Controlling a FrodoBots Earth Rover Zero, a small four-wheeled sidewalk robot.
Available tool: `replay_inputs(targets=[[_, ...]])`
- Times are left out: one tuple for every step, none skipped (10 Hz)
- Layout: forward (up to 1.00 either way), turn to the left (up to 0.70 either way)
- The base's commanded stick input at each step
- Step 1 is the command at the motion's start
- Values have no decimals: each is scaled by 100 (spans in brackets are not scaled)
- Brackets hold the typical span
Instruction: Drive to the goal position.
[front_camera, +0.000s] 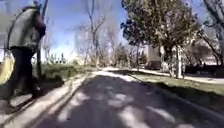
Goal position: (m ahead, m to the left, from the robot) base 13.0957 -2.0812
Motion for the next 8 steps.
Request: replay_inputs(targets=[[100, 0], [100, 0], [100, 0], [100, 0], [100, 0], [100, 0], [100, 0], [100, 0]])
